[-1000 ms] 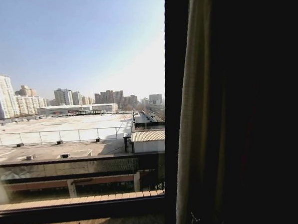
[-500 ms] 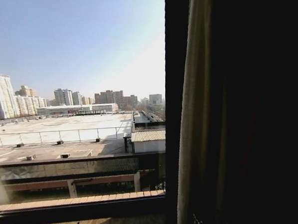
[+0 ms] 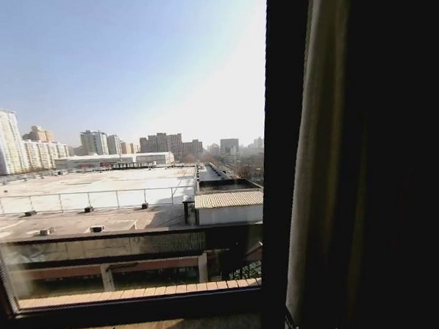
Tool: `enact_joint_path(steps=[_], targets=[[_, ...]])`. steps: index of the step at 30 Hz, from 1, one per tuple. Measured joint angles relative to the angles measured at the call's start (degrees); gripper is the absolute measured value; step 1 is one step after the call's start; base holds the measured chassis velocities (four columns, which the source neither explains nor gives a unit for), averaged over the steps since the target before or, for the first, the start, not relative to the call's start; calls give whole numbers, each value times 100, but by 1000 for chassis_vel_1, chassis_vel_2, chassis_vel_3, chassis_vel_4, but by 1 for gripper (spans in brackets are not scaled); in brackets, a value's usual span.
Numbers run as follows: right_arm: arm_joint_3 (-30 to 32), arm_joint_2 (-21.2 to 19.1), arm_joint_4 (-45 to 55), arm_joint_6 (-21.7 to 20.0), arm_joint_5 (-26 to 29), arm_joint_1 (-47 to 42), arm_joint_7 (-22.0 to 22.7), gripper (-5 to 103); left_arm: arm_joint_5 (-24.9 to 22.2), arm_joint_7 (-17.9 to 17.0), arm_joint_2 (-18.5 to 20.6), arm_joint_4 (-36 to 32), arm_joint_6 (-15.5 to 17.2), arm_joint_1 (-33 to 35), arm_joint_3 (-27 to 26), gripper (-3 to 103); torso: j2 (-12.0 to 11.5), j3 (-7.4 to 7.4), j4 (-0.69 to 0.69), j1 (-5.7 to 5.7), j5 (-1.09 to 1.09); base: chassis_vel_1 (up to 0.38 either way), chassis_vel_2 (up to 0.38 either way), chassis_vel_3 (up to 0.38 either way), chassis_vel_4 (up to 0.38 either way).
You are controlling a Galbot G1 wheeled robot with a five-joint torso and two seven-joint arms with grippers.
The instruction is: Open the curtains by pulling them apart, changing their state from closed to fully open.
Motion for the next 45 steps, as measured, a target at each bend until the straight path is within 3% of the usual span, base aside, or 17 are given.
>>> enact_joint_path(steps=[7, 45], targets=[[-3, 8, 90, 162, -140, -105, 7, 100, -24, 0, -6, 10, -63, 23, -54, 100, 0, 0, -1, 0, 1, 294, 296, -291, -296], [-132, 104, 170, 188, -338, -203, -27, 100, -31, 18, -67, 75, -202, 41, -66, 100, 1, -1, -2, -1, -6, 354, 320, -349, -319]])
